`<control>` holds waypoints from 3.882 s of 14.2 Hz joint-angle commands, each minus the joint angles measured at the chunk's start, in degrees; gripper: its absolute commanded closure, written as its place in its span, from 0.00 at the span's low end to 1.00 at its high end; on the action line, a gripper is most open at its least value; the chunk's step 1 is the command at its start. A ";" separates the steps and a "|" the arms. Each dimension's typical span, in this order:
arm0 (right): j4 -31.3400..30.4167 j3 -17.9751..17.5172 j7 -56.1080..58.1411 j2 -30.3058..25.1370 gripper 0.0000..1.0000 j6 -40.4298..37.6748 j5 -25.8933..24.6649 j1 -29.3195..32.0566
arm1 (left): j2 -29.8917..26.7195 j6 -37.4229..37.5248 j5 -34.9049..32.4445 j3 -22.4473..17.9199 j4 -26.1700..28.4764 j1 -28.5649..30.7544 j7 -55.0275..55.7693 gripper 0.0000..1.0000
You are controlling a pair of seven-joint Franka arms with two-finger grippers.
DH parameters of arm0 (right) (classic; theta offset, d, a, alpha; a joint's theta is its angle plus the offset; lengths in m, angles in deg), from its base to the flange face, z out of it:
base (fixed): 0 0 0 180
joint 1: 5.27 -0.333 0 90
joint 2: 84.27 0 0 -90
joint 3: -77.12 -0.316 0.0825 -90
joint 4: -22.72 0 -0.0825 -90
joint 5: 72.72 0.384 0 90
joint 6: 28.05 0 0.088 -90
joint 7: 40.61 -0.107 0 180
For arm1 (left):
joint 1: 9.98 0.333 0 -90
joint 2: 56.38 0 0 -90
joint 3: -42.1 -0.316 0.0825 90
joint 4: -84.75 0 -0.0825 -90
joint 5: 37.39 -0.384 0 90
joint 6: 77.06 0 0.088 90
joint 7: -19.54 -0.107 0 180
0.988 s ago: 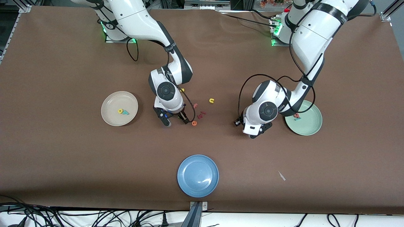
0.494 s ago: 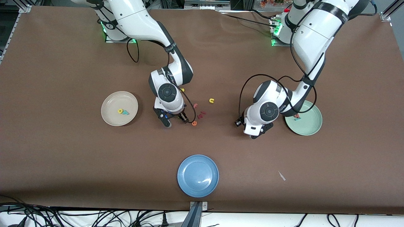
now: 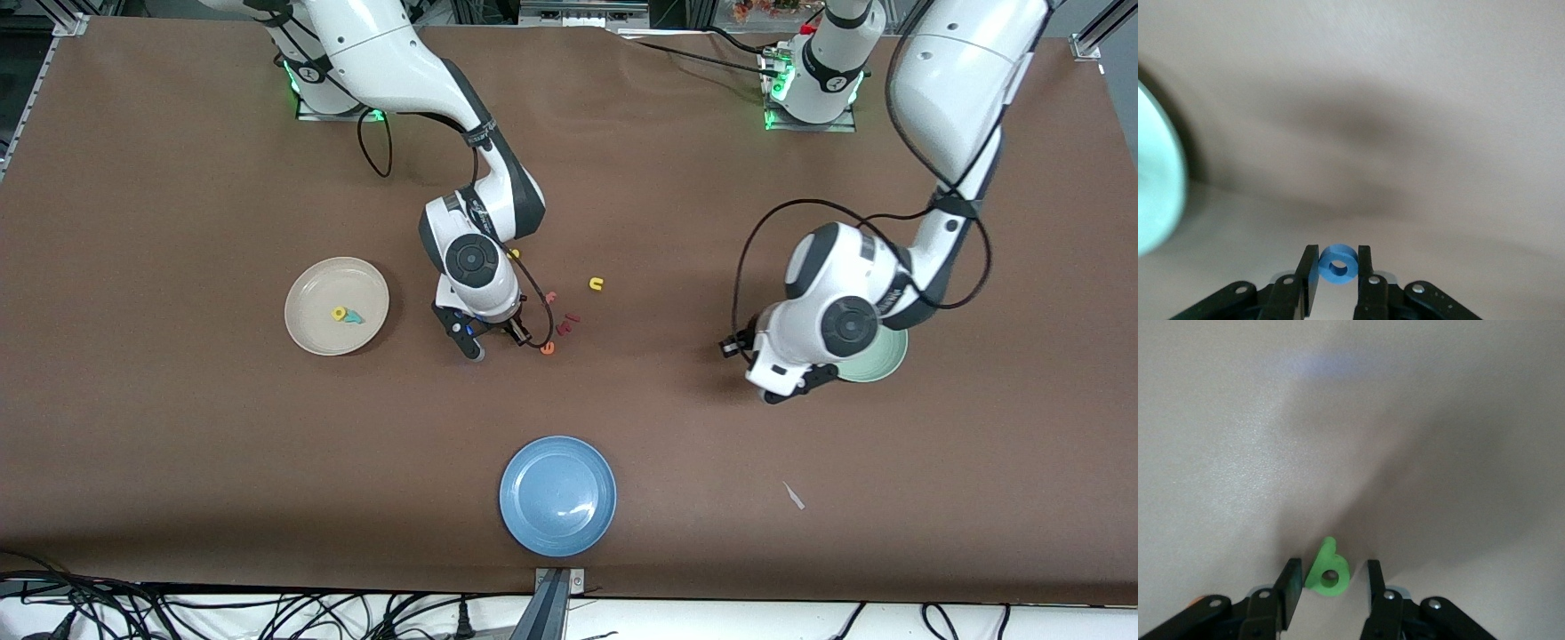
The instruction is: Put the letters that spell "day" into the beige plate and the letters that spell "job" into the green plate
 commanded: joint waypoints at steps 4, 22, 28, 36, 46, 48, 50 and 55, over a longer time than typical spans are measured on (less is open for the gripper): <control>1.39 0.11 1.30 1.75 0.76 -0.70 -1.51 -0.32 | -3.20 3.14 0.78 0.11 1.86 10.24 -28.75 1.00; -18.87 14.60 54.53 -19.41 0.96 -6.72 -2.92 1.35 | -7.95 17.35 0.69 3.79 -5.05 14.39 -33.97 0.00; -30.25 20.23 73.62 -22.15 0.92 5.19 -2.13 1.43 | -12.51 32.31 1.31 9.24 -16.60 14.39 -34.32 0.00; -17.60 20.15 69.07 -19.25 0.00 -11.33 1.56 1.70 | -28.08 37.86 1.75 -6.16 -15.98 3.00 -37.31 0.00; -15.40 19.53 69.15 -21.70 0.00 -13.62 0.68 0.82 | -38.46 25.38 8.69 -9.82 -0.95 3.49 -36.87 0.00; -15.93 16.48 69.33 -25.64 0.00 -14.49 -3.07 4.39 | -38.45 25.73 8.34 -9.74 -1.04 2.88 -36.60 0.00; -15.84 6.39 69.33 -28.47 0.00 -15.46 -11.15 13.70 | -37.58 25.82 8.08 -9.91 -1.83 3.23 -36.52 0.00; -15.05 -6.08 72.22 -33.92 0.00 -22.21 -17.93 27.84 | -37.49 25.82 4.03 -10.18 -2.44 4.45 -36.86 0.00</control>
